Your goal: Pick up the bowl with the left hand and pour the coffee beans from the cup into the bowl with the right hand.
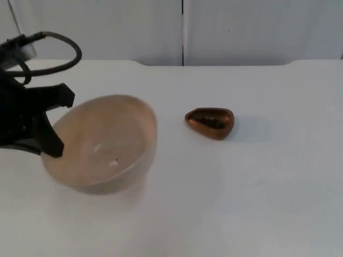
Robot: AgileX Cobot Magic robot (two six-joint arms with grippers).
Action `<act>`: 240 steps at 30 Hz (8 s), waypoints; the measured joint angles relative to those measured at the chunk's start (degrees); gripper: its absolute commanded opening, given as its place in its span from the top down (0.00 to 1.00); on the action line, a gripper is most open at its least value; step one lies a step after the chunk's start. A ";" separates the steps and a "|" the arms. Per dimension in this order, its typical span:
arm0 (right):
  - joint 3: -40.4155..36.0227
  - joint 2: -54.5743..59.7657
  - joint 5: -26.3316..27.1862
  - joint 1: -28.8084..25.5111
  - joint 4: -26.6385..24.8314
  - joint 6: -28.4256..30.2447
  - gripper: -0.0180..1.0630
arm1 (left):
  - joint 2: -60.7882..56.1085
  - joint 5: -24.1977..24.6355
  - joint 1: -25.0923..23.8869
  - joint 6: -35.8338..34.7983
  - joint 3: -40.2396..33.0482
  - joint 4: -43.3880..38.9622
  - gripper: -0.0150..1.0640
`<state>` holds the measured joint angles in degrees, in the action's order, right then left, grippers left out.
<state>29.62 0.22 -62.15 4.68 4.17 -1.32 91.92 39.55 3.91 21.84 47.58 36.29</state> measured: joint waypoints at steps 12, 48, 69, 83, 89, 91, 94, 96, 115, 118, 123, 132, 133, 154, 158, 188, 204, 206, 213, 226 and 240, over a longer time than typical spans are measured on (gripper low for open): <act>0.00 0.00 0.00 0.00 0.00 0.00 0.01 | -2.04 3.56 14.60 -26.45 10.41 -25.89 0.99; 0.00 0.00 0.00 0.00 -0.10 -1.51 0.01 | 0.40 7.32 27.59 -59.45 10.93 -42.63 0.99; 3.92 28.02 12.41 0.00 -13.01 -0.72 0.01 | 0.40 10.70 30.72 -76.35 10.93 -55.16 0.99; 13.33 54.89 19.79 1.27 -20.89 7.66 0.01 | 0.40 10.70 30.72 -77.08 10.93 -55.29 0.99; 21.14 66.20 20.96 6.69 -20.89 8.00 0.01 | 0.40 10.59 30.72 -77.31 10.93 -55.29 0.99; 24.54 70.02 21.23 8.86 -20.89 7.33 0.01 | 0.40 10.59 30.72 -77.31 10.93 -55.16 0.99; 27.81 74.13 21.33 10.96 -20.89 6.23 0.01 | 0.40 10.59 30.72 -77.42 10.93 -55.16 0.99; 31.43 77.84 21.33 12.72 -20.89 5.17 0.01 | 0.40 10.59 30.72 -77.50 10.93 -55.04 0.99; 59.57 102.30 12.21 22.14 -3.85 -13.85 0.01 | 0.40 10.46 30.72 -77.76 10.93 -54.12 0.99; 64.26 106.80 9.24 22.09 -1.14 -18.59 0.01 | 0.40 10.38 30.72 -77.76 10.93 -54.12 0.99; 68.15 113.09 7.82 22.09 -0.22 -22.69 0.01 | 0.40 10.23 30.72 -77.76 10.93 -54.08 0.99; 76.68 123.19 3.69 23.60 0.03 -27.88 0.02 | 0.40 10.23 30.72 -77.76 10.93 -53.98 0.99; 78.38 124.55 3.18 24.15 0.03 -28.54 0.02 | 0.40 10.23 30.72 -77.76 10.93 -53.87 0.99; 86.15 135.06 0.19 24.89 2.89 -40.38 0.07 | 0.40 10.23 30.72 -78.43 10.93 -53.65 0.99; 86.15 137.11 0.30 24.89 2.89 -41.09 0.07 | 0.40 10.23 30.72 -78.57 10.93 -53.65 0.99; 86.25 143.08 4.44 22.89 -1.21 -41.58 0.23 | 0.40 9.66 30.72 -78.90 10.93 -52.39 0.99; 86.36 143.34 6.59 22.89 -4.17 -40.67 0.62 | 0.40 9.55 30.72 -78.90 10.93 -52.39 0.99; 86.36 143.34 6.72 22.89 -4.17 -40.67 0.69 | 0.40 9.43 30.72 -78.90 10.93 -52.39 0.99; 86.36 143.34 7.02 22.89 -4.17 -40.52 0.92 | 0.40 9.43 30.72 -78.90 10.93 -52.39 0.99; 86.36 142.67 6.85 22.89 -4.17 -35.43 0.98 | 0.40 9.33 30.72 -78.90 10.93 -52.39 0.99; 85.77 139.53 0.71 22.89 -3.59 -26.31 0.98 | 0.40 9.33 30.72 -78.90 10.93 -52.28 0.99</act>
<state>115.39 139.74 -61.43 27.58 0.58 -27.63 92.32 48.87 34.63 -57.06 58.51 -15.98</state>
